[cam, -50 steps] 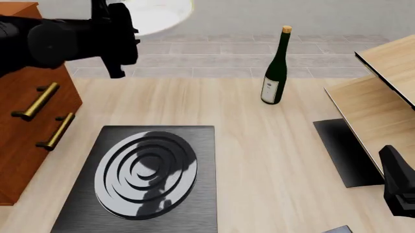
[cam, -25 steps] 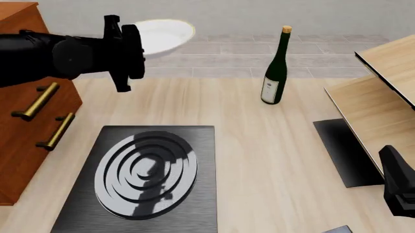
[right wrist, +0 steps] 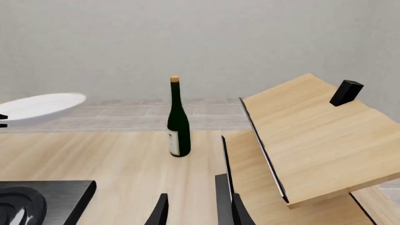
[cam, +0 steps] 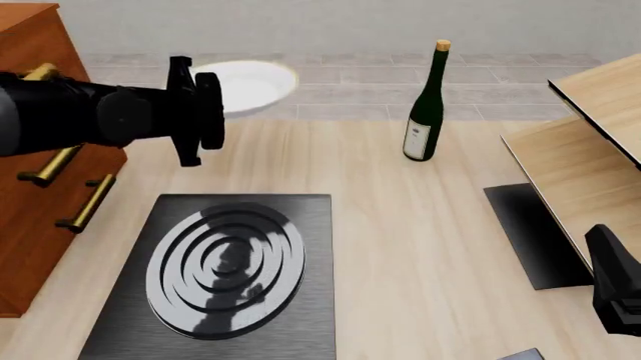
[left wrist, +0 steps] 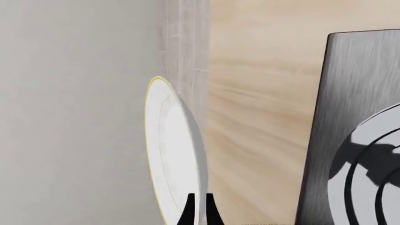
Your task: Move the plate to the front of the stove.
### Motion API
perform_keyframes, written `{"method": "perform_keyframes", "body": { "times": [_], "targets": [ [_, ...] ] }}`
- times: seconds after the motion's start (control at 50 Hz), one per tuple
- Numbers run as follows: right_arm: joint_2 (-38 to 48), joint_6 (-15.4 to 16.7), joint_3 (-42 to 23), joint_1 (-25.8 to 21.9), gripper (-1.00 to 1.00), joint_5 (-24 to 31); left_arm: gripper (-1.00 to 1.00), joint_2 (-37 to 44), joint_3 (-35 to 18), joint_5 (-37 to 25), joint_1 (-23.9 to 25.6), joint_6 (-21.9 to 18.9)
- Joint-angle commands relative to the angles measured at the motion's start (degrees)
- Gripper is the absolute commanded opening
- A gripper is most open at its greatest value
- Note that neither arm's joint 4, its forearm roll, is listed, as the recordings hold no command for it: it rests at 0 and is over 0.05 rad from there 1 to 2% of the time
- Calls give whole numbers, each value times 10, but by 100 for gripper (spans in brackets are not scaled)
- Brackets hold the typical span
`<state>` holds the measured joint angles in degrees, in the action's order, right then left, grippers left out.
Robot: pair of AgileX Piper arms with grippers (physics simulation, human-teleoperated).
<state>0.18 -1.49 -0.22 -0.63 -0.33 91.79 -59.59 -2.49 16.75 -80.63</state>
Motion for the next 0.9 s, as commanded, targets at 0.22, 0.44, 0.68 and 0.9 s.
{"method": "perform_keyframes", "body": {
  "times": [0.22, 0.44, 0.68, 0.9],
  "targets": [
    [0, 0, 0, 0, 100, 0, -100, 28, 20, 26, -5, -8],
    [0, 0, 0, 0, 100, 0, -100, 50, -9, 17, 0, 1],
    [0, 1, 0, 0, 100, 1, -100, 75, -17, 19, -7, -9],
    [1, 1, 0, 1, 100, 2, -100, 84, -24, 16, -9, -14]
  ]
}}
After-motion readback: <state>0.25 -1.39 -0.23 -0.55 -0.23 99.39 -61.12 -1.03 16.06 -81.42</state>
